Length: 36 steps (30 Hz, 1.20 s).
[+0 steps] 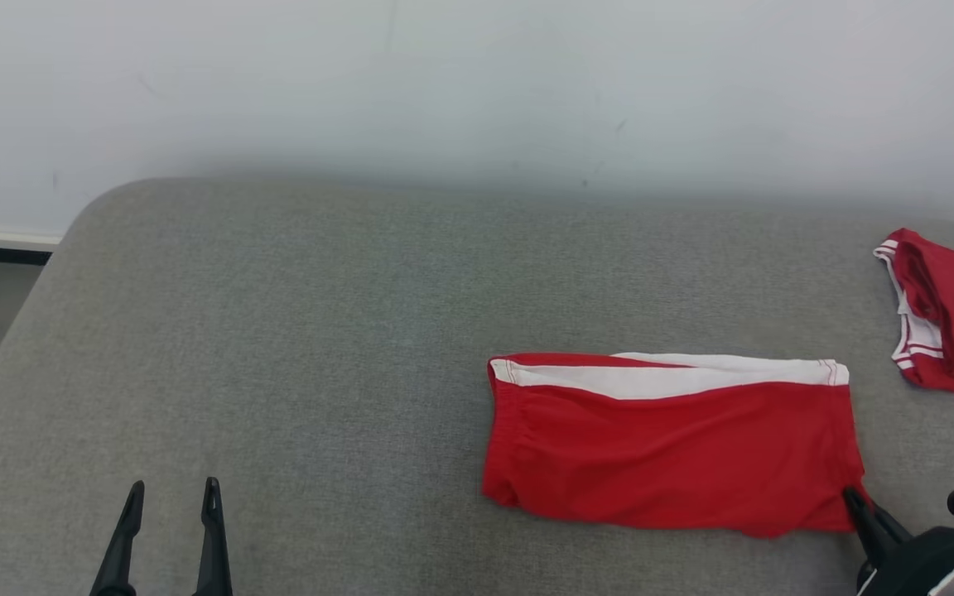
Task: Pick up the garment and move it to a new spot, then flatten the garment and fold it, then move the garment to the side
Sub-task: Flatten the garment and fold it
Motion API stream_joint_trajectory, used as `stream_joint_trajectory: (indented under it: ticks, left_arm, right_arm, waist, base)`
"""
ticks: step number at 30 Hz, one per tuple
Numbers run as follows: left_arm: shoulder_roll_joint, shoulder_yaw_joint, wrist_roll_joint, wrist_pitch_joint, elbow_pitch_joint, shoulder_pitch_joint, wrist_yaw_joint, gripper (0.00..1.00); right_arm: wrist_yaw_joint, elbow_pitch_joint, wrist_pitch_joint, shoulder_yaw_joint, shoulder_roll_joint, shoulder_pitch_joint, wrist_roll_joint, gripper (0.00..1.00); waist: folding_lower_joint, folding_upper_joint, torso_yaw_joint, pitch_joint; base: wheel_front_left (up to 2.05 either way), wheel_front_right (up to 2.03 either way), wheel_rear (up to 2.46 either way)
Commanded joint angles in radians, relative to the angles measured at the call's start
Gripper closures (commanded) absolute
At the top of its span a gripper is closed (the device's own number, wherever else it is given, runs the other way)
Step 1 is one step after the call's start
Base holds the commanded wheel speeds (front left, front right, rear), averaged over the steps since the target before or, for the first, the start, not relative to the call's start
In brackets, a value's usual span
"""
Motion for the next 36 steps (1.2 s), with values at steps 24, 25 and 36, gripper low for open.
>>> stream_joint_trajectory:
  ticks: [24, 25, 36]
  left_arm:
    - [-0.002, -0.015, 0.019, -0.003, 0.021, -0.045, -0.015, 0.00]
    - [-0.002, -0.015, 0.019, -0.003, 0.021, -0.045, -0.015, 0.00]
    - [-0.003, -0.008, 0.017, -0.003, 0.031, -0.043, -0.017, 0.00]
  right_arm:
    - [-0.003, 0.274, 0.212, -0.060, 0.087, -0.211, -0.256, 0.00]
    - [-0.003, 0.285, 0.215, -0.057, 0.093, -0.212, -0.260, 0.00]
    - [-0.001, 0.306, 0.252, -0.045, 0.113, -0.219, -0.218, 1.00]
  waist:
    - [0.0001, 0.0000, 0.012, 0.045]
    - [0.0001, 0.0000, 0.014, 0.047]
    - [0.0001, 0.0000, 0.007, 0.034]
  base:
    - [0.00, 0.00, 0.00]
    - [0.00, 0.00, 0.00]
    - [0.00, 0.00, 0.00]
